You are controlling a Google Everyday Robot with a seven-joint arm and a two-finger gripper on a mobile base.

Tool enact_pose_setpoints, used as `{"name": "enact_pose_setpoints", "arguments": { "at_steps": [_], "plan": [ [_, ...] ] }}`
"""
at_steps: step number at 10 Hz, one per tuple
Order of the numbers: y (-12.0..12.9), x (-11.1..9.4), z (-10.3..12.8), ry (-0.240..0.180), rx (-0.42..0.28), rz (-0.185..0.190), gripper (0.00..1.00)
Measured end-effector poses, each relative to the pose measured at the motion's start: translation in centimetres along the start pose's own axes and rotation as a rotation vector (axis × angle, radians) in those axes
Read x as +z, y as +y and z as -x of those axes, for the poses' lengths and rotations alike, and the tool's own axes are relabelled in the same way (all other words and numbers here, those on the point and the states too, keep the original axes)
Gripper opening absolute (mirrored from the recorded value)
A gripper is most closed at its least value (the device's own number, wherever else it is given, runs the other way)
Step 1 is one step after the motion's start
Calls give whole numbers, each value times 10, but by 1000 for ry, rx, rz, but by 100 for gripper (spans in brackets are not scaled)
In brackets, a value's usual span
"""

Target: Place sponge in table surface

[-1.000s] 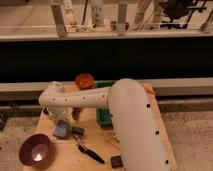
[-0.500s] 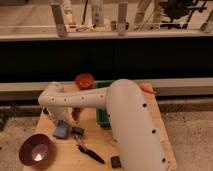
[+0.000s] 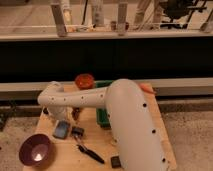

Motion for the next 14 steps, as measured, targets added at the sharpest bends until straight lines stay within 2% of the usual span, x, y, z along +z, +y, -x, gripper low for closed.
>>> {"name": "enact_pose_setpoints", "arguments": {
  "at_steps": [4, 14],
  "plan": [
    [1, -11, 2, 22, 25, -6, 80],
    [2, -10, 2, 22, 28, -7, 80]
  ]
}}
